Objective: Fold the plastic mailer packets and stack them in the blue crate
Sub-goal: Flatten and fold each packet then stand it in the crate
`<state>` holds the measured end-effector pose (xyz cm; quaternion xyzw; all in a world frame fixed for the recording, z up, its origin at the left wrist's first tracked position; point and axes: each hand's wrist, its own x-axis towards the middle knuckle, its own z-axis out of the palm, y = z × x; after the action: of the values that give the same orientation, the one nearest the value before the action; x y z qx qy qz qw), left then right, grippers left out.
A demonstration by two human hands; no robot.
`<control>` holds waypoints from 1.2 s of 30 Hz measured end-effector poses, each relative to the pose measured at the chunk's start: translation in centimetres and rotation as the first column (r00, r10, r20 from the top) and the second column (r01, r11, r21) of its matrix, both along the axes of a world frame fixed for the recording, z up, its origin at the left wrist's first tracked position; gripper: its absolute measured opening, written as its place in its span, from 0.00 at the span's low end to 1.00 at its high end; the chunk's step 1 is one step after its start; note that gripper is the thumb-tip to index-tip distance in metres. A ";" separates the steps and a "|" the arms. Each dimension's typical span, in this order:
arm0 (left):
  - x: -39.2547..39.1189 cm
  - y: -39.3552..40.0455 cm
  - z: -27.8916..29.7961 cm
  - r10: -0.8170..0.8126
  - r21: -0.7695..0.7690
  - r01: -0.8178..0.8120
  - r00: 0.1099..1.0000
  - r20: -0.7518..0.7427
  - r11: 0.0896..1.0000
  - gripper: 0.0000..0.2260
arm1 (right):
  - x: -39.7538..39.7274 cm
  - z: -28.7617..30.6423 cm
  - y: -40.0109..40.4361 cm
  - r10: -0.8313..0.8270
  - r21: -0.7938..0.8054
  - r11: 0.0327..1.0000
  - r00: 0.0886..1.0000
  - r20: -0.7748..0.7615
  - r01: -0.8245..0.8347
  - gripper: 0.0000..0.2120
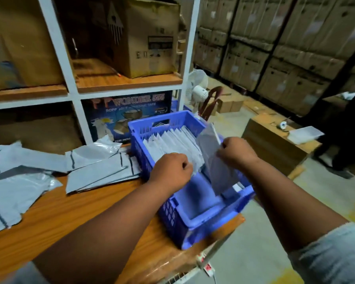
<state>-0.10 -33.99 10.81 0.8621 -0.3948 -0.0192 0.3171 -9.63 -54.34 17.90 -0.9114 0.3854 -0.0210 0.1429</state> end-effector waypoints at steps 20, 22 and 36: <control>-1.9 -1.3 -1.6 0.009 0.244 -0.033 0.995 0.099 0.969 0.18 | 1.1 -8.1 -1.5 0.054 -0.286 0.918 0.802 -0.595 -0.275 0.19; -1.8 -1.2 -1.6 0.011 0.232 -0.031 0.996 0.087 0.972 0.18 | 1.2 -7.7 -1.2 0.066 -0.291 0.913 0.805 -0.590 -0.288 0.18; 5.3 8.9 0.7 0.088 0.049 -0.100 0.973 0.211 0.994 0.10 | 9.1 2.8 11.4 0.612 0.022 0.789 0.782 -0.120 -0.614 0.07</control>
<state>5.21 -25.04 11.56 0.8861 -0.3839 0.0748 0.2487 -0.55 -42.95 20.72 -0.9879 0.0765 0.0783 0.1102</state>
